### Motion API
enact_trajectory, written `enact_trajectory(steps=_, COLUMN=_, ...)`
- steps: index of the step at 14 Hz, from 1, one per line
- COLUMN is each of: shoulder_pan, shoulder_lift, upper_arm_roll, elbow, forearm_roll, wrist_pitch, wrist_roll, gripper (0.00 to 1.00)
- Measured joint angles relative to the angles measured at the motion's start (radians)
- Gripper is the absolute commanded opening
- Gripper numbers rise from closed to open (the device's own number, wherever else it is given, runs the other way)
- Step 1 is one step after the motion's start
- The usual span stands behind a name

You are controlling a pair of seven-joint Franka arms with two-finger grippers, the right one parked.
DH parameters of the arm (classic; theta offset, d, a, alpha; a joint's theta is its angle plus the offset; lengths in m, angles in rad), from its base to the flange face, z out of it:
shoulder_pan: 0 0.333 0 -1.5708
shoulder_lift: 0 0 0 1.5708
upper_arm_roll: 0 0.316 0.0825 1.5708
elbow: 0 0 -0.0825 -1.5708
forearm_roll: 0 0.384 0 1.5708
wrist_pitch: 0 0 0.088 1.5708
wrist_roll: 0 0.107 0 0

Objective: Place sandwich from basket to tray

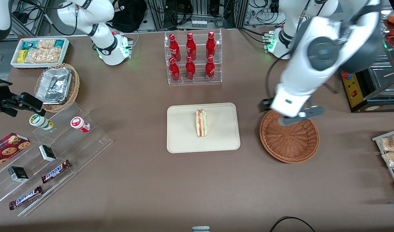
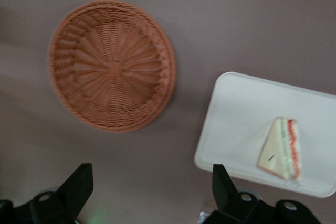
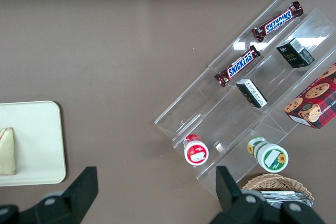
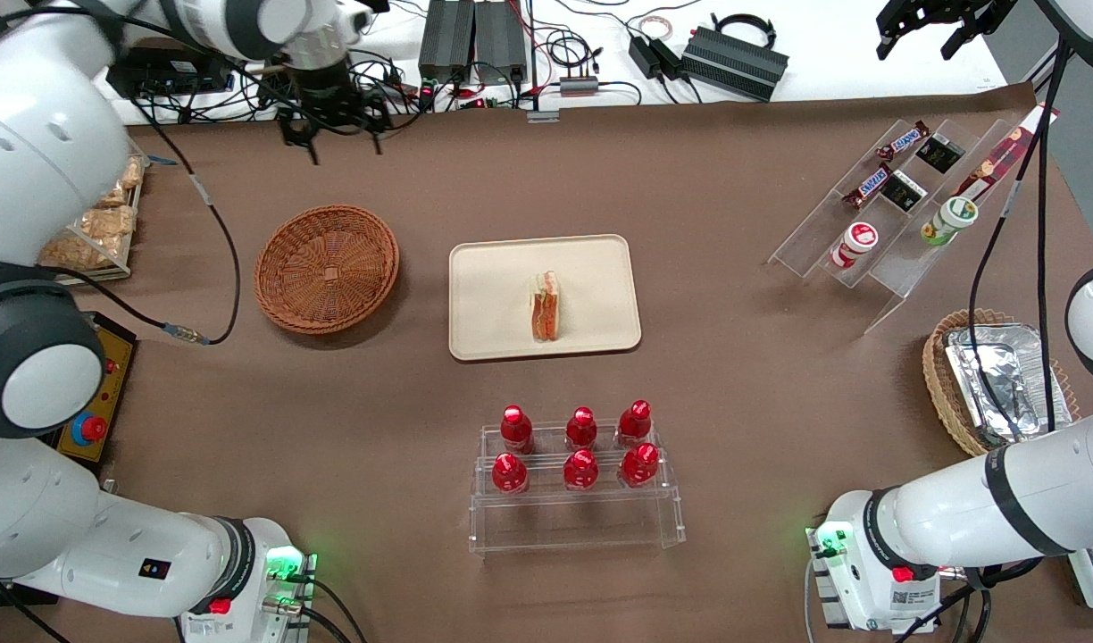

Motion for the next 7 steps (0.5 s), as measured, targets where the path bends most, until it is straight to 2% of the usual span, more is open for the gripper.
enact_trajectory(steps=7, shoulder_pan=0.22, shoulder_lift=-0.147, upper_arm_roll=0.001, elbow=-0.025, forearm_roll=0.0, wrist_pitch=-0.196, wrist_roll=0.453, gripper=1.0)
